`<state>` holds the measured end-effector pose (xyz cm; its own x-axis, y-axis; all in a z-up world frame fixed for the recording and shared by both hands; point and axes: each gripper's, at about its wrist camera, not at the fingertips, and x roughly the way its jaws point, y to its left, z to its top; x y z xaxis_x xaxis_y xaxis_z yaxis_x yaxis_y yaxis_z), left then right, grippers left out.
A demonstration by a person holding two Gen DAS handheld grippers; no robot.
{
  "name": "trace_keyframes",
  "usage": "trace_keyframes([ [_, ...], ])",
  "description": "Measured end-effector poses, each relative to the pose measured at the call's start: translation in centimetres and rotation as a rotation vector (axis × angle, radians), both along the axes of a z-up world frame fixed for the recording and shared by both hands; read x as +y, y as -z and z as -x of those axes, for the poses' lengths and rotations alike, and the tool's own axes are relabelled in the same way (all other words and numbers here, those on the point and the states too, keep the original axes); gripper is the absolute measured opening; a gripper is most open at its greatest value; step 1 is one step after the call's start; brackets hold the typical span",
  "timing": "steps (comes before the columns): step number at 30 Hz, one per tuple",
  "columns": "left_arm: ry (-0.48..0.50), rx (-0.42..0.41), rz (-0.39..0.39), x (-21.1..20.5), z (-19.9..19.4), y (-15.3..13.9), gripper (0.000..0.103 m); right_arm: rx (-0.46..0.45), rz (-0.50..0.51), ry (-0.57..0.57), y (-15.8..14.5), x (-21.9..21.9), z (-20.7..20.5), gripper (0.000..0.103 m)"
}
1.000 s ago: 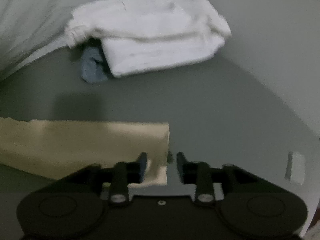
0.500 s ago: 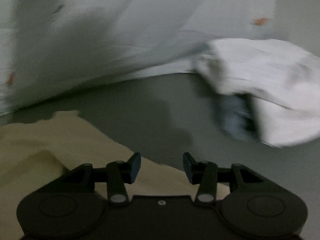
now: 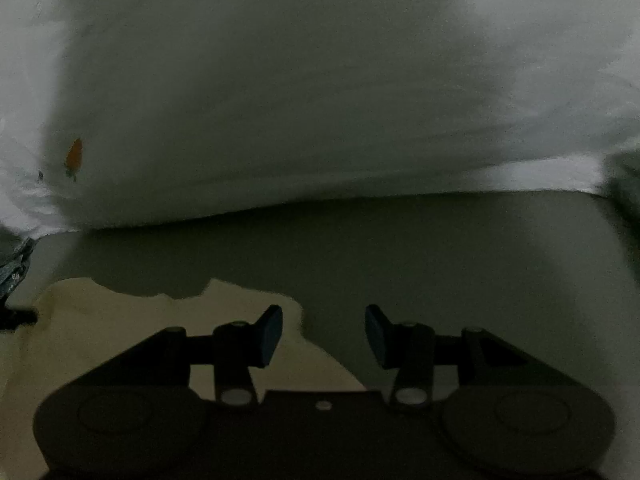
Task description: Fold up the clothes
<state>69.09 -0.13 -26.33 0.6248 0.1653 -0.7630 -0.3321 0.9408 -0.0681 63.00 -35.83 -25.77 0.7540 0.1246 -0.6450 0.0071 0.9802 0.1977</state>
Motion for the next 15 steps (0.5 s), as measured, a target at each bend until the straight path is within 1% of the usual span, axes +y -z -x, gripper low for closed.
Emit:
trace_keyframes([
  [1,0.023,0.005,0.005,0.2,-1.0,0.3,0.083,0.011,0.007,-0.022,0.5,0.4,-0.9,0.047],
  [3,0.078,0.032,0.024,0.6,-3.0,1.1,0.076,0.052,0.025,-0.063,1.5,1.2,-2.5,0.046],
  [4,0.100,0.044,0.026,0.7,-3.7,1.5,0.075,0.063,0.025,-0.078,1.8,1.3,-2.9,0.042],
  [5,0.118,0.047,0.009,0.5,-4.2,1.9,0.070,0.074,0.024,-0.092,2.1,1.5,-3.4,0.037],
  [6,0.134,0.046,-0.016,0.3,-4.6,2.2,0.063,0.054,0.043,-0.098,2.1,1.7,-3.5,0.029],
  [7,0.147,0.038,-0.044,0.0,-4.7,2.4,0.053,0.064,0.052,-0.122,2.2,2.0,-3.9,0.012],
  [8,0.157,0.028,-0.075,-0.2,-4.8,2.5,0.034,0.055,0.054,-0.141,2.1,2.0,-3.9,0.005],
  [9,0.169,0.009,-0.060,-0.2,-4.8,2.6,0.013,0.047,0.055,-0.153,2.0,2.1,-4.2,0.005],
  [10,0.162,-0.007,-0.025,0.0,-4.9,2.6,0.010,0.028,0.073,-0.159,1.7,2.2,-4.7,0.005],
  [12,0.145,-0.021,-0.011,0.4,-5.0,2.7,0.009,-0.011,0.111,-0.169,1.3,2.5,-5.6,0.004],
  [13,0.143,-0.027,-0.010,0.7,-5.1,2.7,0.009,-0.010,0.111,-0.167,1.2,2.6,-6.4,0.004],
  [15,0.099,-0.042,0.028,1.3,-5.2,2.9,0.010,0.023,0.129,-0.157,1.7,2.9,-7.8,0.005],
])
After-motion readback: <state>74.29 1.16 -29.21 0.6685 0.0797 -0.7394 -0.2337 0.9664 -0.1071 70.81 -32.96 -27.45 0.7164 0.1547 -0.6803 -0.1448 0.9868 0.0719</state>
